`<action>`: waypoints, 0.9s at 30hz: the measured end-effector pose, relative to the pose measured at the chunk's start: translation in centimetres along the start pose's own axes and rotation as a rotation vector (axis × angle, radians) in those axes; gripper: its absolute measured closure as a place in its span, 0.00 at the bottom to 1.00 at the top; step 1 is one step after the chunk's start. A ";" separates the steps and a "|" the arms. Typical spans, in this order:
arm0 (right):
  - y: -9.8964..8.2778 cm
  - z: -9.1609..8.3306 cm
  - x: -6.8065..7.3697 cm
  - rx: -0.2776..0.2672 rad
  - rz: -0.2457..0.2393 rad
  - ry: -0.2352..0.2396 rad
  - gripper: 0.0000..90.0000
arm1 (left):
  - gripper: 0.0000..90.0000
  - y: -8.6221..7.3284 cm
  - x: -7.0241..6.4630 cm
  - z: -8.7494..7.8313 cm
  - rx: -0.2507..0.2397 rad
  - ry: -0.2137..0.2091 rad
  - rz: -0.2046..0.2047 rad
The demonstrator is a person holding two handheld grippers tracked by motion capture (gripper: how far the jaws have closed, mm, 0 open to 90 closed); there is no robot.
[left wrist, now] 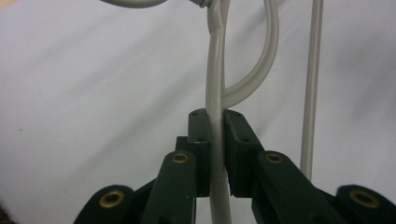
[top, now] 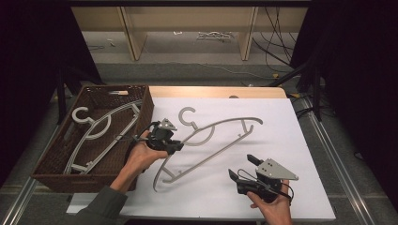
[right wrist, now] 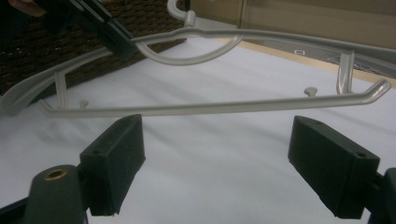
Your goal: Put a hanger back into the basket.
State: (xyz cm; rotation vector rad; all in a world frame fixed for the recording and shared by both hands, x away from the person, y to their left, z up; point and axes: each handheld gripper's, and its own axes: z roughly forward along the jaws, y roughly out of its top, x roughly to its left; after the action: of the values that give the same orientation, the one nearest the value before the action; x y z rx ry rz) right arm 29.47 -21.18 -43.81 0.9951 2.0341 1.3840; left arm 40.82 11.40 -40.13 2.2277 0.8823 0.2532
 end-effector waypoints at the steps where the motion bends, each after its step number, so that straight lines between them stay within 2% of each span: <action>1: 0.0 0.0 0.0 0.000 0.000 0.000 0.22 | 0.91 0.3 0.0 -0.7 -0.021 0.003 -0.003; 5: 0.0 0.0 0.0 0.002 0.000 0.002 0.22 | 0.91 1.2 -0.2 -1.8 -0.053 0.005 -0.006; 6: 0.0 0.0 0.0 0.000 0.001 0.001 0.22 | 0.91 1.8 -0.3 -2.6 -0.078 0.012 -0.008; 8: 0.0 0.0 0.0 0.001 0.001 0.001 0.22 | 0.91 2.1 -0.3 -3.0 -0.084 0.012 -0.009; 9: 0.0 0.0 0.0 0.001 0.000 0.001 0.22 | 0.91 2.7 -0.4 -3.9 -0.095 0.027 0.000; 12: 0.0 0.0 0.0 0.001 0.001 -0.004 0.22 | 0.91 3.3 0.0 -5.2 -0.138 0.017 -0.010; 13: 0.0 0.0 0.0 0.001 0.001 -0.004 0.22 | 0.91 3.3 0.0 -5.2 -0.138 0.017 -0.010; 17: 0.0 0.0 0.0 0.002 0.000 -0.004 0.22 | 0.91 3.0 1.4 -7.1 -0.161 0.029 -0.027; 20: 0.0 0.0 -0.1 -0.001 -0.002 -0.005 0.22 | 0.91 2.6 2.6 -8.5 -0.189 0.027 -0.068; 21: -0.1 0.1 0.0 -0.006 0.008 0.000 0.22 | 0.91 2.6 2.6 -8.5 -0.189 0.027 -0.068; 22: -0.1 0.2 0.0 -0.011 0.010 0.004 0.22 | 0.91 2.3 3.5 -9.6 -0.200 0.036 -0.072; 23: 0.0 0.0 0.0 0.004 0.001 -0.004 0.22 | 0.91 2.2 3.8 -10.1 -0.204 0.043 -0.083; 26: 0.0 0.0 0.0 0.004 0.000 -0.003 0.21 | 0.91 1.8 4.9 -11.5 -0.225 0.067 -0.106; 27: 0.0 0.0 0.0 0.001 0.001 -0.005 0.21 | 0.91 1.6 5.4 -12.1 -0.222 0.076 -0.101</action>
State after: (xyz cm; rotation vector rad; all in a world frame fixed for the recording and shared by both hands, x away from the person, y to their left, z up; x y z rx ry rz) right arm 29.51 -21.18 -43.84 0.9989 2.0311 1.3796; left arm 40.66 20.78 -30.70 1.9735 0.9562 0.3720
